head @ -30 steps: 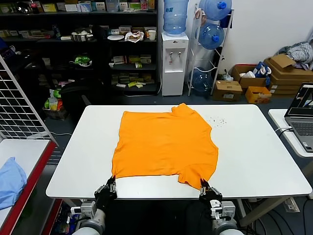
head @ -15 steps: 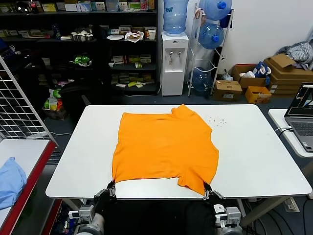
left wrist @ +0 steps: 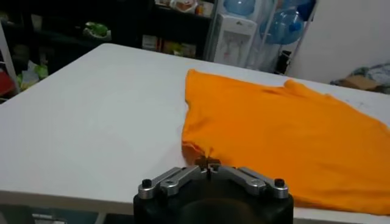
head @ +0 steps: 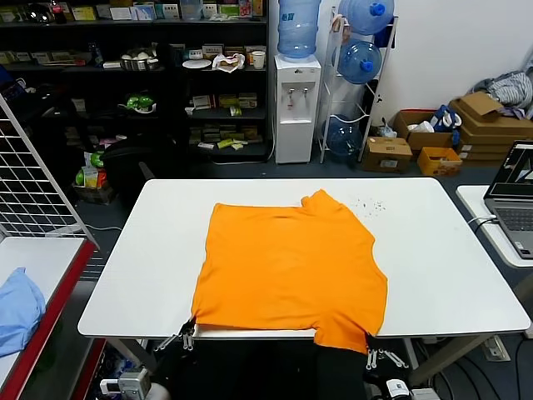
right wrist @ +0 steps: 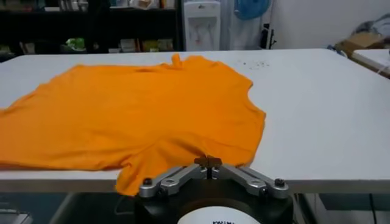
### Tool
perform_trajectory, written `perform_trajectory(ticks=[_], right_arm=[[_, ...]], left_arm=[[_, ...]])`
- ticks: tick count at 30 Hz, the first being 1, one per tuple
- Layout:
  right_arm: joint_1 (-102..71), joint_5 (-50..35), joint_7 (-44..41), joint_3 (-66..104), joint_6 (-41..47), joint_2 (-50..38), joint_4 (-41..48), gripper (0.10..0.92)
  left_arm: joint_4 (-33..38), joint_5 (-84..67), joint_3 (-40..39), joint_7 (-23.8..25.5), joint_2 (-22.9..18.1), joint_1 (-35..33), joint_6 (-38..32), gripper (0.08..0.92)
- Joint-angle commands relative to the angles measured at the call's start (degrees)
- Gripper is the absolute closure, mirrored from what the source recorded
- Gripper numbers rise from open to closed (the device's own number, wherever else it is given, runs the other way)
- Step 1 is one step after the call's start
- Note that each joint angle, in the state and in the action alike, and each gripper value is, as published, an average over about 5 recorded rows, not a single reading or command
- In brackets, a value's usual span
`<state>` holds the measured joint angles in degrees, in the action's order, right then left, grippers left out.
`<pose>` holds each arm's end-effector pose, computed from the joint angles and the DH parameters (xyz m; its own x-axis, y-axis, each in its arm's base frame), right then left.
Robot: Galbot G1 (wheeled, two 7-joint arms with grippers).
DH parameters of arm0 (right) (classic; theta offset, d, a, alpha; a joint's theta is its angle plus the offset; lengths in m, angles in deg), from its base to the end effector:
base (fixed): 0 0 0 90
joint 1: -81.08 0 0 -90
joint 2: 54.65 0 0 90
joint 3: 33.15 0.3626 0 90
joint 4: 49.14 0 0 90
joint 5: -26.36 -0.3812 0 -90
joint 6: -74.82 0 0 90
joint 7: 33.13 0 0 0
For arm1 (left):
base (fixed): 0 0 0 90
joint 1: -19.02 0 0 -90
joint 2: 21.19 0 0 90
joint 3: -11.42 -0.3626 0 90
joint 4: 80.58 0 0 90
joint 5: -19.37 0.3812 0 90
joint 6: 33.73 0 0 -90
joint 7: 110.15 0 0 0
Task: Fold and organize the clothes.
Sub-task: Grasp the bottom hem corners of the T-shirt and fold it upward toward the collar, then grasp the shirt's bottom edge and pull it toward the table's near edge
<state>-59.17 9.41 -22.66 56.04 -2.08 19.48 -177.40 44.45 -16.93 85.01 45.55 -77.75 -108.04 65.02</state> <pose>0.0969 -0.0305 -0.3087 -0.8914 -0.0128 0.4530 0.0068 0.9991 0.0415 0.1374 0.0057 -0.3150 -0.8819 0.1468 0.4480 0.0658 0.9793 -0.1913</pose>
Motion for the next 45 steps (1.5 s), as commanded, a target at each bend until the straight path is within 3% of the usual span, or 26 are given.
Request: perform_trajectory(ticks=[1, 8, 14, 21, 30, 36, 45], right_arm=[[6.6, -3.1, 2.2, 0.3, 0.3, -1.6, -1.4, 0.902], [22.2, -6.3, 4.9, -1.6, 3.6, -2.4, 7.1, 0.902], [31.1, -8.5, 6.6, -3.5, 8.1, -3.2, 11.4, 0.902], [37.4, -12.2, 7.3, -4.9, 11.9, -5.2, 14.7, 0.902], [40.1, -16.1, 5.5, -5.7, 13.3, -7.4, 17.0, 0.899], [40.2, -15.3, 1.9, -5.5, 10.5, -7.2, 18.4, 0.776], [36.1, -11.3, -4.2, -3.7, 3.4, -8.6, 18.0, 0.516]], left_arm=[[2.0, -7.3, 1.0, -0.1, 3.7, 4.7, 0.5, 0.907], [-8.7, -9.7, -4.3, 0.3, 4.7, 21.4, 0.4, 0.907], [-15.2, -9.7, -8.8, -0.1, 4.7, 30.1, 0.6, 0.907], [-19.0, -9.4, -11.2, -0.9, 3.4, 35.4, 1.4, 0.907], [-19.9, -9.4, -11.0, -0.5, 3.1, 36.4, 2.5, 0.907], [-19.6, -9.4, -10.9, 0.9, 3.1, 35.9, 2.7, 0.879], [-17.2, -9.2, -8.8, 1.9, 3.9, 30.5, 2.6, 0.631]])
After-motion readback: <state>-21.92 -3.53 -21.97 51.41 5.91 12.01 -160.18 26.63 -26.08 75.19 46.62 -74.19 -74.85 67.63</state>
